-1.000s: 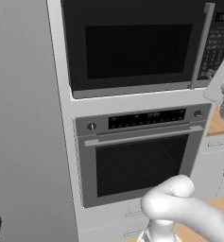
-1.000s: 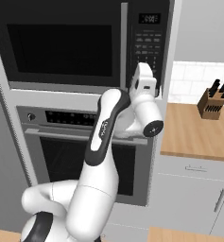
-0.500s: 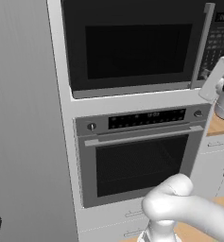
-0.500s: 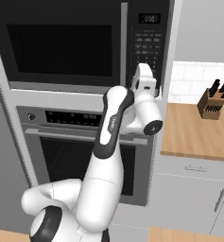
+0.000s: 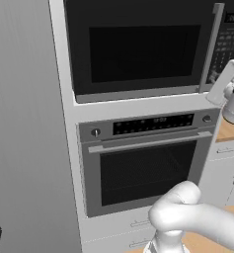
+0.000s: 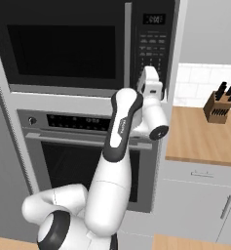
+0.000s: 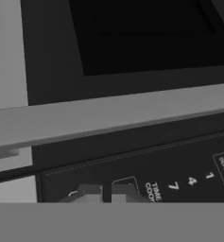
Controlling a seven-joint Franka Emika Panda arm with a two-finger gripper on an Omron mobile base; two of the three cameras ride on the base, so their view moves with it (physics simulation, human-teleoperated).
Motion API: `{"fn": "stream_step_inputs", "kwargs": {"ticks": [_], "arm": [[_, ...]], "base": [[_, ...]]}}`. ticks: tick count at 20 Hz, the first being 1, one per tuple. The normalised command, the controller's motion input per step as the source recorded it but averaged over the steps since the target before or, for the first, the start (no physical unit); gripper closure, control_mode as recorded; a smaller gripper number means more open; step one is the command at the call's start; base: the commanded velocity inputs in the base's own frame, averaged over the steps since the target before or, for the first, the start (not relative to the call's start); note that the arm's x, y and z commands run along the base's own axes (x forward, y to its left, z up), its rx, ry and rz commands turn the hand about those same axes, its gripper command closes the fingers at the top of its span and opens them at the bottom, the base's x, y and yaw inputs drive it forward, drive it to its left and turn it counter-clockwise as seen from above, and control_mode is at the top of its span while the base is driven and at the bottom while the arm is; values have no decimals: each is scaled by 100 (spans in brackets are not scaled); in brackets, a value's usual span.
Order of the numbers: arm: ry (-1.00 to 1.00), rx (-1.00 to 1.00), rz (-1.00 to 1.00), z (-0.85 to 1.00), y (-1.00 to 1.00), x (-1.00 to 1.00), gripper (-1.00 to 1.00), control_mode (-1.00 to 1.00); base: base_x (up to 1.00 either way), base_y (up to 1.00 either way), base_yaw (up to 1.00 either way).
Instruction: Pick the carrot from the sink and place it in the bowl. Then pick the bowl and place it in the microwave. Then close the microwave door and press the start button.
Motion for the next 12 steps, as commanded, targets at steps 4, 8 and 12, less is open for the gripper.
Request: {"fn": "stream_step_inputs", "kwargs": {"ticks": [4, 8, 12], "arm": [[0, 0, 0, -10, -7, 32, 100, -100], [-3, 0, 1, -9, -9, -6, 100, -100], [0, 0, 1, -20, -9, -65, 100, -100]], "base": [[0, 0, 0], [0, 0, 0], [0, 0, 0]]}}
